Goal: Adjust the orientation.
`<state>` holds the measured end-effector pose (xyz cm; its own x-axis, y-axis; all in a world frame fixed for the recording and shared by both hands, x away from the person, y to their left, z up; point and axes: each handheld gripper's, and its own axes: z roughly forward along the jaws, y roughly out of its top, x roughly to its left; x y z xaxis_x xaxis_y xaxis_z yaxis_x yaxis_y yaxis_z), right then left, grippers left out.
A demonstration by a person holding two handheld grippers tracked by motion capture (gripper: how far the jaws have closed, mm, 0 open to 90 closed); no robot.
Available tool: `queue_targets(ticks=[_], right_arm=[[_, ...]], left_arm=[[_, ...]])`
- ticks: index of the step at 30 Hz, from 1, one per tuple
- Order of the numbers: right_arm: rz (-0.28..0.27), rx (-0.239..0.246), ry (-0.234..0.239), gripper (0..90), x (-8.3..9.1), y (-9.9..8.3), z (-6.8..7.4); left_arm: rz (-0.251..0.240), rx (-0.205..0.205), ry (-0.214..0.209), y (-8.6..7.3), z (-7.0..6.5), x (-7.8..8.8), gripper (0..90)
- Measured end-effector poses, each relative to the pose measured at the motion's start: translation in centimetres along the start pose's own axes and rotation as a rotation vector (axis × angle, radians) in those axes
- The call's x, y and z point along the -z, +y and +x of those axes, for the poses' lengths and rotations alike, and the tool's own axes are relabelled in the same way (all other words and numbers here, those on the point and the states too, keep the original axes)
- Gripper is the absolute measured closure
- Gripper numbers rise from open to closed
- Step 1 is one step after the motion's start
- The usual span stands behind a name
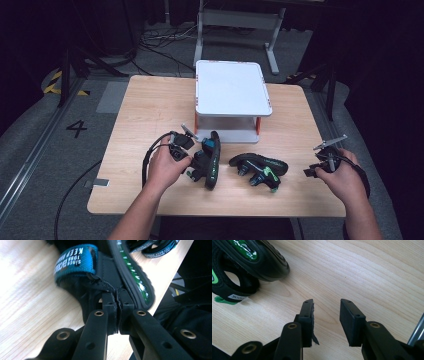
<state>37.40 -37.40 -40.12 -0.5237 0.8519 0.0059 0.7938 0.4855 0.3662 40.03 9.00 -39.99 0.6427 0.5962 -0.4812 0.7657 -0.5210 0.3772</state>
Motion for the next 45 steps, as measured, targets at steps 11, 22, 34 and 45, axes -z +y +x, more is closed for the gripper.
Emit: queue_targets(ticks=[11,22,34,45], right_arm=[[-0.001,0.039,0.015,64.6,-0.5,1.2,0.7],[-0.012,0.040,0.018,64.1,-0.4,1.2,0.9],[-0.016,0.016,0.003,63.6,0.2,0.0,0.6],[-0.070,0.089,0.020,57.1,0.4,1.3,1.9]], left_arm=[[0.009,0.049,0.128,-2.6,0.7,4.1,86.7],[0.025,-0.032,0.088,-0.2,-0.6,1.2,86.1],[0.072,-0.056,-0.007,1.7,-2.9,-2.3,67.7],[-0.029,-0.010,0.241,-0.6,-1.5,3.5,41.4]])
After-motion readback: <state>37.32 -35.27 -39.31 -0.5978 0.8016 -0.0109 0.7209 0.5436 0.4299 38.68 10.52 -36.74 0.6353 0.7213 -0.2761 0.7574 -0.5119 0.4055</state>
